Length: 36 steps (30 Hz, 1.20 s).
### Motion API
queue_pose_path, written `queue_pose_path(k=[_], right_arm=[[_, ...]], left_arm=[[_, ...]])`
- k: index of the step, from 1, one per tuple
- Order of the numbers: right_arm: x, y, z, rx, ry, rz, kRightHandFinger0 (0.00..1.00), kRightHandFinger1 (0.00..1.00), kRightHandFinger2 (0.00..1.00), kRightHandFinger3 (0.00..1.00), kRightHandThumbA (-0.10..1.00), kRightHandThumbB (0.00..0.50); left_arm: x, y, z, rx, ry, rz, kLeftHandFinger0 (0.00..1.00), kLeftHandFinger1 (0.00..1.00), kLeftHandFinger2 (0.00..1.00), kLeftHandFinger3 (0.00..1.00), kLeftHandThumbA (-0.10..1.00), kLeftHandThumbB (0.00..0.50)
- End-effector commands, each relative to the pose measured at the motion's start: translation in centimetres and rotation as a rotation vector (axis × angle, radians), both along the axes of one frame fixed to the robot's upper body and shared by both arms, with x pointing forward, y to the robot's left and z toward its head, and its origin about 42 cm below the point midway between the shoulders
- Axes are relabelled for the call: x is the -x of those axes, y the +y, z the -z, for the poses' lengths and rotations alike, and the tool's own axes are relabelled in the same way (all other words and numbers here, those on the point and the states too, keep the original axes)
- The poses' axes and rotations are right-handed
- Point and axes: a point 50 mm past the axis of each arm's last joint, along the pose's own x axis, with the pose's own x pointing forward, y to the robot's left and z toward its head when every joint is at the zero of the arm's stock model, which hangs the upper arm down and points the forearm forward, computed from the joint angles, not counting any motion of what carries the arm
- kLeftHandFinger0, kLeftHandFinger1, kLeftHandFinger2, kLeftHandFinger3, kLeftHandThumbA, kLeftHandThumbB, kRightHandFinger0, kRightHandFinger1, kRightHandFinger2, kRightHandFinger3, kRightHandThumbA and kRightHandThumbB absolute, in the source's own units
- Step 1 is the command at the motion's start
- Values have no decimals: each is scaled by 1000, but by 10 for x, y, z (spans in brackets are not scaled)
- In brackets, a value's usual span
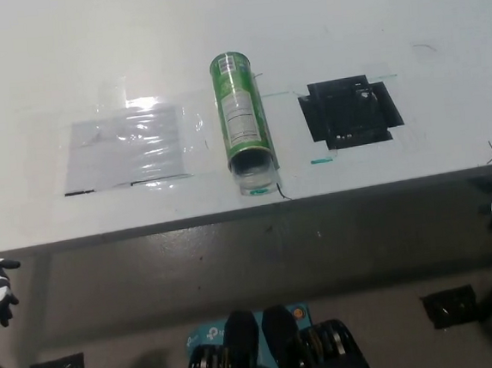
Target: The robot uses its right hand finger to pull out the chips tray kept inside a container in the middle of the desk
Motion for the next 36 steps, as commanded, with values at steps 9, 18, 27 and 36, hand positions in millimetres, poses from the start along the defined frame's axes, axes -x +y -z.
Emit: queue_pose_path(k=[9, 18, 27, 36], right_arm=[[-59, 51, -120, 157, -304, -230, 0, 142, 735, 827, -100, 247], [-76, 110, -112, 326, -296, -459, 275, 48, 881, 778, -100, 264], [-80, 148, -84, 441, -331, -613, 48, 0, 737, 711, -100, 311], [-88, 168, -76, 449, -335, -654, 0, 0, 718, 721, -100, 281]], left_arm=[[-2, 4, -18, -9, -52, 14, 173, 177, 227, 466, 236, 0], [-3, 4, -18, -25, -54, 19, 173, 186, 246, 485, 250, 0], [-2, 7, -24, -31, -44, 21, 196, 191, 246, 496, 249, 0], [-2, 10, -29, -56, -39, 25, 205, 202, 266, 509, 266, 0]])
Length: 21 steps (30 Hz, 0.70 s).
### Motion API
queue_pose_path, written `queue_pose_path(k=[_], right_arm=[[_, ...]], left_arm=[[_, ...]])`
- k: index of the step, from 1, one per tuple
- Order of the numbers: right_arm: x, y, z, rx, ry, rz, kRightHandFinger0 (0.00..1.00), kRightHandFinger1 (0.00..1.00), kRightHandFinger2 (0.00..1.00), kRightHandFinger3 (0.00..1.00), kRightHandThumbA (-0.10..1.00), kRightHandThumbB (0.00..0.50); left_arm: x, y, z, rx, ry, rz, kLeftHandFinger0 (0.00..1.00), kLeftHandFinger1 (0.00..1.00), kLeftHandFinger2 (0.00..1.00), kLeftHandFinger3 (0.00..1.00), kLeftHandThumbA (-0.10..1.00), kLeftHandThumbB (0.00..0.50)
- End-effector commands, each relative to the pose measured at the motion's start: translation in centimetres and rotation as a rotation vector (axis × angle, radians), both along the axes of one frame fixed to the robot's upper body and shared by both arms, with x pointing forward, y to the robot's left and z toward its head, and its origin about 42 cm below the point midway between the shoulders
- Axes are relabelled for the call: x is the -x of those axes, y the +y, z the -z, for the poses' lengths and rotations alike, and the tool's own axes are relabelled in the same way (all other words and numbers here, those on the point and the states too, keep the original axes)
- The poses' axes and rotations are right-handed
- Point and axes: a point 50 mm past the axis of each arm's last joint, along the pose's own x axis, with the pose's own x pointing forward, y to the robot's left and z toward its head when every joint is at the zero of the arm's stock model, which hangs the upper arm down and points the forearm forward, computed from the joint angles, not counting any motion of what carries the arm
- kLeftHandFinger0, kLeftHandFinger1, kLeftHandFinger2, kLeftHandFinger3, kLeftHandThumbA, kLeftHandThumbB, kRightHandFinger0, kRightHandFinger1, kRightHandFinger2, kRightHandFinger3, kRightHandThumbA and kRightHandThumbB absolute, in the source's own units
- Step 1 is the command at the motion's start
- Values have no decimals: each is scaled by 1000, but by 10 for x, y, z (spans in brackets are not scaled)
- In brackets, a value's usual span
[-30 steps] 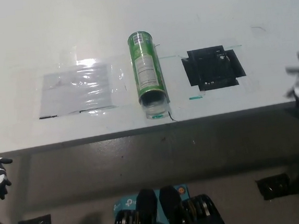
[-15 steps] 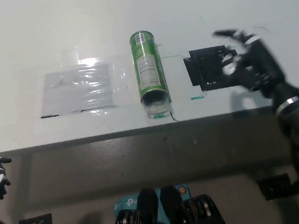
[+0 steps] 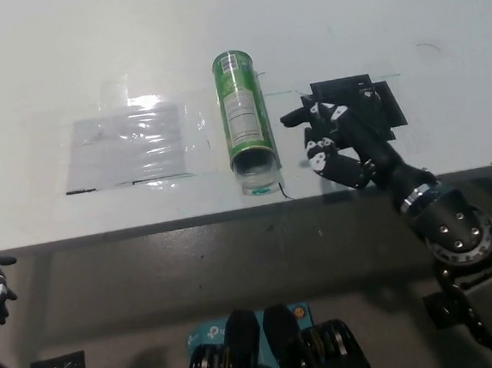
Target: The robot uses its right hand finger to pull out the chips tray kept inside a container in the middle of the desk
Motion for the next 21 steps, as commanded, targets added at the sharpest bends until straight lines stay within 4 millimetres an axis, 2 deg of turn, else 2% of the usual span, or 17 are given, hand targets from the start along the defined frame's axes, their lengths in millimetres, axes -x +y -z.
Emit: queue_pose_path(k=[1, 8, 14, 21], right_arm=[[-7, 19, -28, 10, -144, -79, 0, 0, 719, 719, -100, 281], [-15, 38, -21, 23, -160, -108, 0, 0, 670, 681, -100, 284], [-18, 44, -19, 40, -172, -129, 0, 0, 658, 682, -100, 280], [-21, 50, -6, 92, -187, -156, 0, 0, 615, 623, -100, 291]], left_arm=[[-3, 9, -22, -51, -34, 29, 204, 202, 265, 508, 267, 0], [-5, 12, -25, -56, -35, 34, 210, 206, 276, 513, 269, 0], [-5, 12, -28, -76, -35, 33, 225, 225, 293, 516, 276, 0], [-7, 14, -34, -64, -44, 42, 237, 235, 306, 523, 273, 0]])
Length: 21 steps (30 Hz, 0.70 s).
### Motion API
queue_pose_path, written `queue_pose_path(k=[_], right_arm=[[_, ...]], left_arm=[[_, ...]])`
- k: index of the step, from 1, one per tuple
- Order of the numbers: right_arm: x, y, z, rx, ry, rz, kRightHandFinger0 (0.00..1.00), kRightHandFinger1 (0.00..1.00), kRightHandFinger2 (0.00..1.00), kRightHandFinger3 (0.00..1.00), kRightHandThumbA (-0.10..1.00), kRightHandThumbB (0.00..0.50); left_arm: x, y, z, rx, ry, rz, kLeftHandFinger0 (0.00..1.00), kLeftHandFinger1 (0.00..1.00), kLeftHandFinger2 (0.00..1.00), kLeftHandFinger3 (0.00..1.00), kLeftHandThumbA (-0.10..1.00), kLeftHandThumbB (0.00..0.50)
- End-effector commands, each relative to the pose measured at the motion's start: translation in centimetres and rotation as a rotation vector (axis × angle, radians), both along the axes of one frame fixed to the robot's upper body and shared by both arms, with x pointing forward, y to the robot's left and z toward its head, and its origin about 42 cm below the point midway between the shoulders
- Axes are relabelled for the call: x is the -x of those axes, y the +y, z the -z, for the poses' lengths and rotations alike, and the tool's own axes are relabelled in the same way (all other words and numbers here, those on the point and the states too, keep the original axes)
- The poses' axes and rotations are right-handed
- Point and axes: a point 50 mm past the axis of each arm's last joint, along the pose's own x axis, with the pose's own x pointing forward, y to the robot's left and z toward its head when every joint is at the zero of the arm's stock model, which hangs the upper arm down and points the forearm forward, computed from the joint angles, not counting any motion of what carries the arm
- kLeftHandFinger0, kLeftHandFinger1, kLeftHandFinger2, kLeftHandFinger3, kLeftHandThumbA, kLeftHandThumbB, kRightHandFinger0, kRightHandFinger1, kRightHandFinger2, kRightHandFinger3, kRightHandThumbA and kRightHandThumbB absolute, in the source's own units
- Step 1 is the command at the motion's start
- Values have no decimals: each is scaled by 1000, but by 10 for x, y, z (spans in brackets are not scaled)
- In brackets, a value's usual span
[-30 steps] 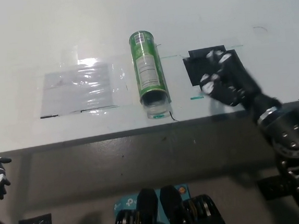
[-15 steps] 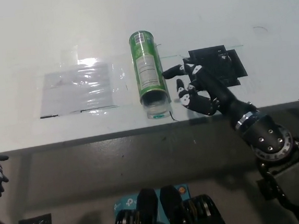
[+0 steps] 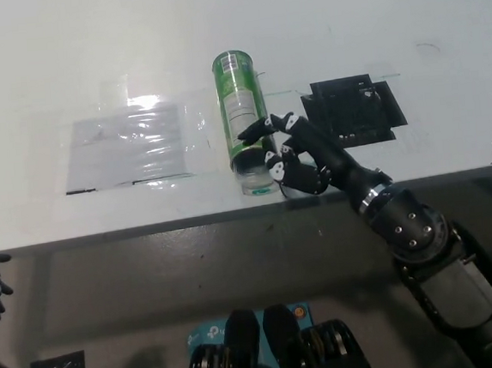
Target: The robot uses its right hand finger to pull out the chips tray kept inside a container in the middle of the desk
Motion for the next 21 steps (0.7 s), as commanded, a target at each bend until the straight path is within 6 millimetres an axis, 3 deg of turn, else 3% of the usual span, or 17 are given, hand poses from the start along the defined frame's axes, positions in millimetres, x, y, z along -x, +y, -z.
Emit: queue_pose_path(k=[1, 5, 11, 20, 21], right_arm=[[-5, 13, -25, 14, -128, -67, 0, 0, 615, 622, -100, 291], [-9, 8, -22, 43, -141, -59, 0, 0, 613, 600, -100, 289], [-15, -3, -19, 99, -146, -32, 0, 0, 653, 645, -100, 262], [-12, -17, -7, 149, -174, -16, 0, 0, 628, 612, -100, 277], [-12, -20, -5, 169, -167, -2, 0, 0, 634, 644, -100, 268]], left_arm=[[-6, 8, -26, -40, -57, 32, 239, 236, 305, 522, 273, 0], [-8, 7, -30, -48, -60, 32, 252, 244, 308, 523, 271, 0], [-9, 10, -36, -51, -75, 28, 246, 225, 292, 513, 291, 0], [-9, 14, -40, -55, -83, 26, 226, 232, 296, 510, 336, 0], [-8, 15, -42, -51, -84, 20, 228, 241, 301, 511, 330, 0]])
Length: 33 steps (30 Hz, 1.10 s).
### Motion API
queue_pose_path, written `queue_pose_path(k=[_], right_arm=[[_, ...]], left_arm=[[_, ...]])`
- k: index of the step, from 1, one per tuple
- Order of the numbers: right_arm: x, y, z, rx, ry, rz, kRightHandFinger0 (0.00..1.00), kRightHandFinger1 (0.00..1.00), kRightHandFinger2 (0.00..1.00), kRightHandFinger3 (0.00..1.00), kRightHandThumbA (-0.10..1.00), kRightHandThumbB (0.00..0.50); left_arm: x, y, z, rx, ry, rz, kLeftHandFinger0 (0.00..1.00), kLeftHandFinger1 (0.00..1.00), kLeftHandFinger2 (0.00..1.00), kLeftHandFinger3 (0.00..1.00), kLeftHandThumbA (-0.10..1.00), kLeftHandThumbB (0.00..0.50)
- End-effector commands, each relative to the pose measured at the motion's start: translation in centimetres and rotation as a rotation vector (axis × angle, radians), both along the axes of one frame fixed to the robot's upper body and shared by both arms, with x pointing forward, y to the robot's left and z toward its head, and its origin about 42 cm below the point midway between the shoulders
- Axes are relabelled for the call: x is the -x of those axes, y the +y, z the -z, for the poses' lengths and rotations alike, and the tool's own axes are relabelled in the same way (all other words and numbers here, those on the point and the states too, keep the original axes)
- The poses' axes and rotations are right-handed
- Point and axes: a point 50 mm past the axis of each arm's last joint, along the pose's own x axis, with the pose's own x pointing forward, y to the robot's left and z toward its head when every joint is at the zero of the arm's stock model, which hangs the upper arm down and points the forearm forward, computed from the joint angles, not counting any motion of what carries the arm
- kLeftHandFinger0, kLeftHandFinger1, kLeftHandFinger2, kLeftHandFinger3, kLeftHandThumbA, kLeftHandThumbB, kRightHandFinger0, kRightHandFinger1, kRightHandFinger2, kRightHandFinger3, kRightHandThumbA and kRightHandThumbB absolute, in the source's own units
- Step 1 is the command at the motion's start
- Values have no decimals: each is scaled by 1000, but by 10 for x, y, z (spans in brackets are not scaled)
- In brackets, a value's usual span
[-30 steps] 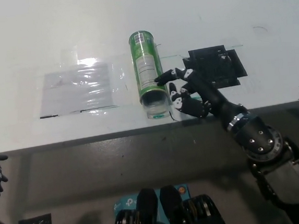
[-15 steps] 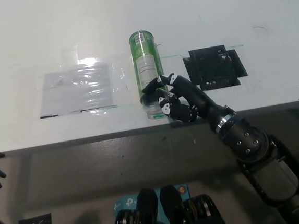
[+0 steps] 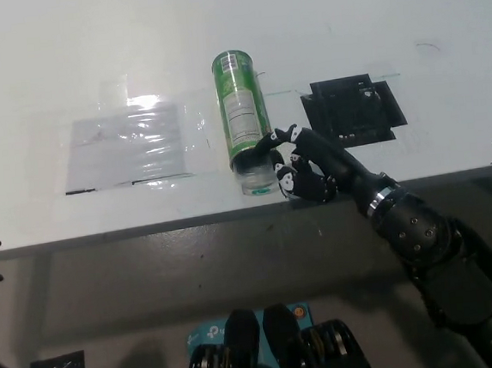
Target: The robot uses its right hand finger to pull out the chips tray kept inside a container in the middle of the desk
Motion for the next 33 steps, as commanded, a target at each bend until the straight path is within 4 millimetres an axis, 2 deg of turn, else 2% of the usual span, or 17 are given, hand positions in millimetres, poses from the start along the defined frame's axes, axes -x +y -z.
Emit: queue_pose_path(k=[1, 4, 6, 14, 15, 18, 19, 21, 22, 24, 25, 26, 27, 28, 31, 32, 33], right_arm=[[-7, -5, -16, 42, -103, 1, 0, 0, 637, 651, -100, 266], [-7, -4, -11, 47, -86, 3, 0, 0, 651, 657, -100, 250], [-5, 0, -6, 60, -83, -6, 4, 23, 668, 671, -100, 260], [5, 18, 15, 113, -70, -33, 0, 0, 542, 678, -100, 259], [4, 21, 16, 128, -55, -33, 0, 21, 622, 703, -100, 242], [7, 27, 22, 149, -58, -54, 1, 63, 662, 754, -100, 222], [9, 30, 22, 162, -70, -67, 0, 18, 760, 777, -100, 214], [10, 35, 22, 175, -93, -89, 0, 8, 797, 796, -100, 209], [11, 37, 22, 176, -98, -100, 0, 1, 801, 803, -100, 209], [11, 38, 23, 196, -114, -113, 1, 64, 796, 827, -100, 199], [11, 38, 24, 214, -113, -110, 49, 131, 802, 827, -100, 198], [12, 39, 25, 225, -113, -113, 55, 137, 808, 826, -100, 197], [13, 38, 27, 220, -111, -112, 10, 97, 808, 818, -100, 199], [13, 37, 29, 222, -110, -111, 21, 94, 767, 808, -100, 206], [17, 30, 34, 254, -97, -96, 61, 115, 773, 822, -100, 212], [19, 27, 36, 251, -97, -93, 3, 58, 764, 819, -100, 214], [20, 25, 39, 245, -91, -89, 0, 38, 758, 811, -100, 216]], left_arm=[[-2, 9, -26, -41, -56, 11, 234, 246, 306, 515, 325, 0], [-3, 10, -28, -49, -59, 15, 247, 248, 308, 521, 320, 0], [-4, 11, -31, -52, -60, 16, 264, 258, 319, 530, 323, 0], [-8, 13, -38, -76, -78, 22, 247, 251, 312, 528, 330, 0], [-9, 13, -41, -78, -82, 21, 242, 246, 303, 524, 334, 0], [-10, 13, -42, -56, -91, 24, 230, 241, 297, 518, 330, 0], [-10, 14, -42, -62, -93, 29, 229, 240, 296, 515, 329, 0], [-13, 13, -44, -70, -94, 29, 232, 242, 299, 508, 340, 0], [-13, 13, -44, -65, -94, 28, 233, 240, 297, 506, 342, 0], [-15, 13, -46, -68, -102, 34, 226, 236, 297, 499, 344, 0], [-17, 12, -48, -79, -104, 36, 233, 245, 303, 505, 346, 0], [-17, 12, -49, -89, -102, 33, 236, 248, 305, 507, 348, 0], [-18, 13, -50, -88, -102, 35, 239, 249, 305, 508, 349, 0], [-18, 13, -50, -85, -105, 36, 237, 246, 297, 500, 352, 0], [-19, 12, -53, -66, -105, 35, 232, 245, 297, 501, 353, 0], [-19, 12, -52, -61, -105, 35, 231, 243, 294, 500, 352, 0], [-19, 12, -53, -60, -104, 33, 229, 241, 291, 498, 351, 0]])
